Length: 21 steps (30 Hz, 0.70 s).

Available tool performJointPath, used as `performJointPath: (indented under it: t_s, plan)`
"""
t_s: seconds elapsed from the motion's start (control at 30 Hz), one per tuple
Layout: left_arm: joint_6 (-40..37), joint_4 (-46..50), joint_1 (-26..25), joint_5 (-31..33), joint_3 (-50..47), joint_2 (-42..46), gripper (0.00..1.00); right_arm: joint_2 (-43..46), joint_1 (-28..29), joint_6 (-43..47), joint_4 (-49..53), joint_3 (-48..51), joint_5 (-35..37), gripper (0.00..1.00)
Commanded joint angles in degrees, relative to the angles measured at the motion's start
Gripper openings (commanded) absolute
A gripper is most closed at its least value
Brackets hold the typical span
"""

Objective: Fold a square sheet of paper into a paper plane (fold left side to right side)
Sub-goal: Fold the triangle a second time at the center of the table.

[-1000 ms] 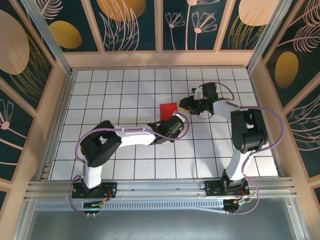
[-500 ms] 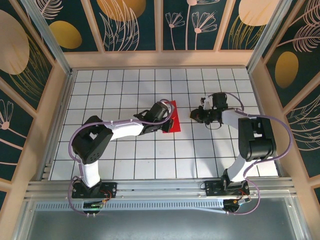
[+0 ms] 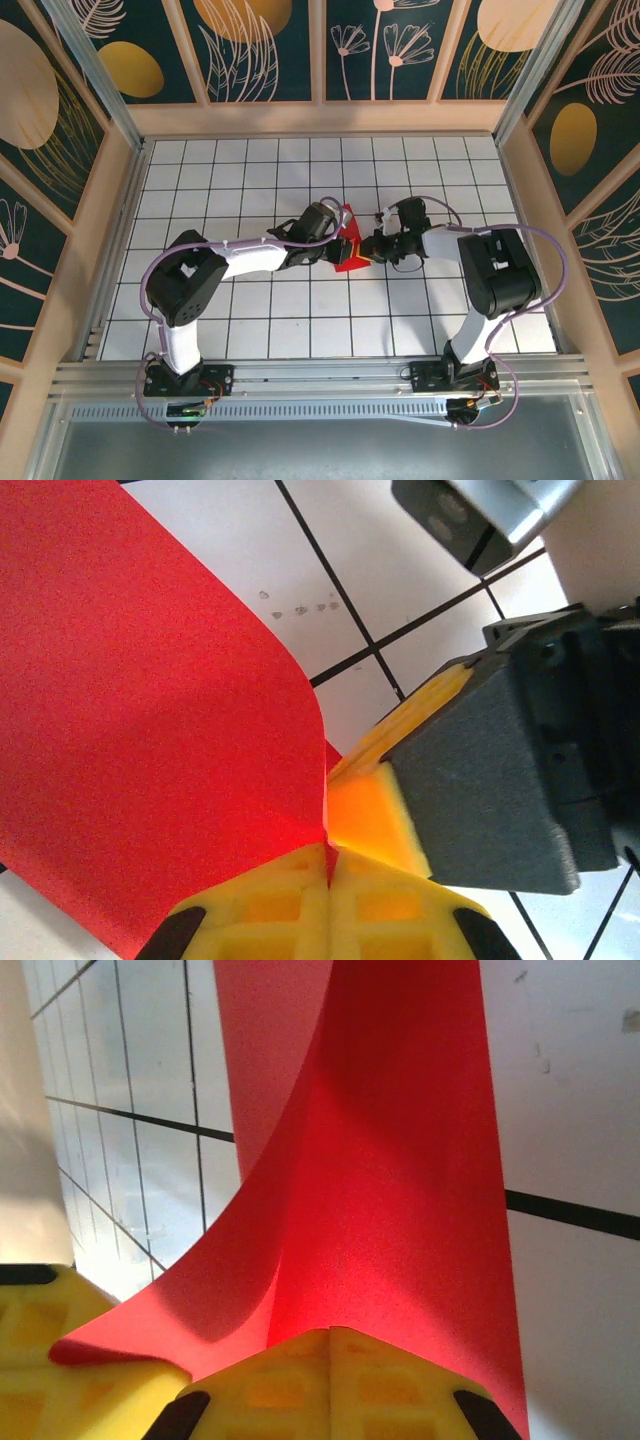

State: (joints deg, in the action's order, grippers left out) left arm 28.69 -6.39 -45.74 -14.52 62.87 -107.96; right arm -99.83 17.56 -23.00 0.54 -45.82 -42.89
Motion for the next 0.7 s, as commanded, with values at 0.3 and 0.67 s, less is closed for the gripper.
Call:
performJointPath:
  t_s: [0.3, 0.67]
  plan:
    - [1.2, 0.7, 0.8, 1.0, -0.6, -1.6, 0.00, -2.7, 0.9, 2.7, 6.6, -2.8, 4.2, 0.00]
    - [0.8, 1.4, 2.0, 0.5, -1.3, -1.8, 0.00, -4.7, 1.4, 3.9, 9.5, -3.6, 5.7, 0.00]
